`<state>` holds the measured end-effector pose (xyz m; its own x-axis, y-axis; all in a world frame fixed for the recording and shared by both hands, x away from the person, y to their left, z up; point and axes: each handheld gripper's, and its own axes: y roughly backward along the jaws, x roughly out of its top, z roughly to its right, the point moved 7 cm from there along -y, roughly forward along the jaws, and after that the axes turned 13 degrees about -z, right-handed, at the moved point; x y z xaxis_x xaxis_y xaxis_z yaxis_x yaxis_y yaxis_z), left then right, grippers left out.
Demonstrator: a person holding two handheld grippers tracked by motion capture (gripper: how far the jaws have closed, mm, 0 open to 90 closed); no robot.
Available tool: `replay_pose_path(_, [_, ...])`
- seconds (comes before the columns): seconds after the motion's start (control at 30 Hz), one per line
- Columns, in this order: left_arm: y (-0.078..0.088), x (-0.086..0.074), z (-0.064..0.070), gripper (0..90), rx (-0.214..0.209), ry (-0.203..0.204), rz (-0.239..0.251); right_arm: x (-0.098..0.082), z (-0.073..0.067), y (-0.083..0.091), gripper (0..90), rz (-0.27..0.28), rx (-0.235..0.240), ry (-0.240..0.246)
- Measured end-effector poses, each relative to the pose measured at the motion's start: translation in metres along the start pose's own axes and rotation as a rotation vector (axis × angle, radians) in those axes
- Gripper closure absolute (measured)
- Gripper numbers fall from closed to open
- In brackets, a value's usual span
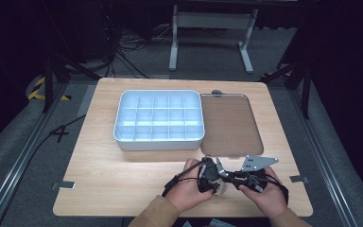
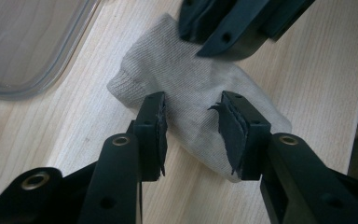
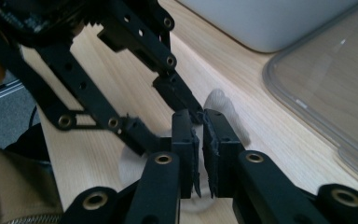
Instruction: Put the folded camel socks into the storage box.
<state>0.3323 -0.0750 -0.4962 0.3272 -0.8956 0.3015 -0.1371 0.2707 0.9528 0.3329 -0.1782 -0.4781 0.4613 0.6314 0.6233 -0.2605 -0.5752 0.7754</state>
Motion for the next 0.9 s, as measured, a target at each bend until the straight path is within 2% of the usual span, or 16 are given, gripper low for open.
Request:
replay_pose_path(0.1, [0.001, 0.000, 0.000, 56.9, 0.001, -0.012, 0.009, -0.003, 0.003, -0.008, 79.1, -0.021, -0.006, -0.011])
replay_pose_path(0.2, [0.000, 0.001, 0.001, 48.7, -0.003, -0.030, 0.024, -0.008, 0.007, -0.013, 77.1, -0.042, -0.003, -0.028])
replay_pose_path(0.33, [-0.002, 0.002, 0.004, 42.2, -0.011, -0.092, 0.034, -0.015, 0.010, -0.018, 72.5, -0.081, 0.007, -0.048])
replay_pose_path(0.47, [-0.007, 0.000, 0.007, 34.5, -0.021, -0.113, 0.007, -0.016, 0.009, -0.020, 67.6, -0.098, 0.003, -0.044])
replay_pose_path(0.57, [-0.007, -0.001, 0.007, 33.4, -0.024, -0.097, 0.003, -0.017, 0.009, -0.019, 64.1, -0.101, -0.011, -0.050])
replay_pose_path(0.73, [-0.008, -0.001, 0.007, 32.8, -0.021, -0.097, 0.000, -0.018, 0.009, -0.019, 58.0, -0.119, -0.053, -0.080])
replay_pose_path(0.83, [-0.009, -0.002, 0.007, 32.6, -0.031, -0.085, -0.002, -0.019, 0.011, -0.020, 51.5, -0.122, -0.072, -0.132])
replay_pose_path(0.9, [-0.010, -0.002, 0.006, 31.9, -0.033, -0.081, -0.007, -0.021, 0.013, -0.021, 49.8, -0.121, -0.061, -0.157])
